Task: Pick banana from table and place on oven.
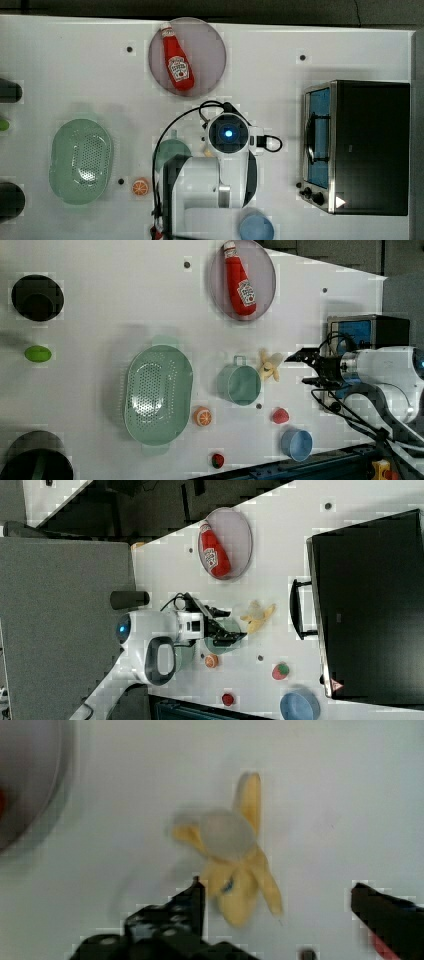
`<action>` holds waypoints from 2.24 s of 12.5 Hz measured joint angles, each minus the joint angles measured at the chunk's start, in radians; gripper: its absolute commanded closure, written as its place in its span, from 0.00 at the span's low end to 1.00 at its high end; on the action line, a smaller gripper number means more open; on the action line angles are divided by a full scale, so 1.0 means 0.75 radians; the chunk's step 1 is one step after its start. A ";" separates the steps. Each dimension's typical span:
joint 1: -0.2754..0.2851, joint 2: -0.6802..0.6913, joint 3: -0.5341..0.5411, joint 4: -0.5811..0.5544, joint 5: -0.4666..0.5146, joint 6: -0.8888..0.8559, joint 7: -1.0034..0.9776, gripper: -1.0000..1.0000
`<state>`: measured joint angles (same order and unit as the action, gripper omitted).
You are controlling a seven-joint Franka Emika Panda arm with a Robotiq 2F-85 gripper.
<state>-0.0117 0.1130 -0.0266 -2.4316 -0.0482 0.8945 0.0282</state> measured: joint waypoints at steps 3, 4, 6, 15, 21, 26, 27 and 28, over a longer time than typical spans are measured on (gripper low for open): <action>0.010 0.191 -0.043 0.042 -0.006 0.143 0.000 0.00; 0.004 0.247 -0.041 0.039 -0.006 0.194 0.000 0.00; -0.002 0.299 -0.028 -0.010 0.005 0.224 0.000 0.00; 0.001 0.345 0.000 -0.010 0.032 0.346 0.000 0.73; -0.021 0.165 0.021 -0.018 0.038 0.301 0.000 0.73; 0.008 -0.307 -0.006 0.135 0.042 -0.253 0.000 0.73; -0.001 -0.388 0.001 0.208 0.041 -0.380 0.000 0.73; -0.008 -0.450 0.006 0.286 0.040 -0.531 0.000 0.73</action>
<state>-0.0179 -0.2249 -0.0222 -2.2168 -0.0181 0.4963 0.0282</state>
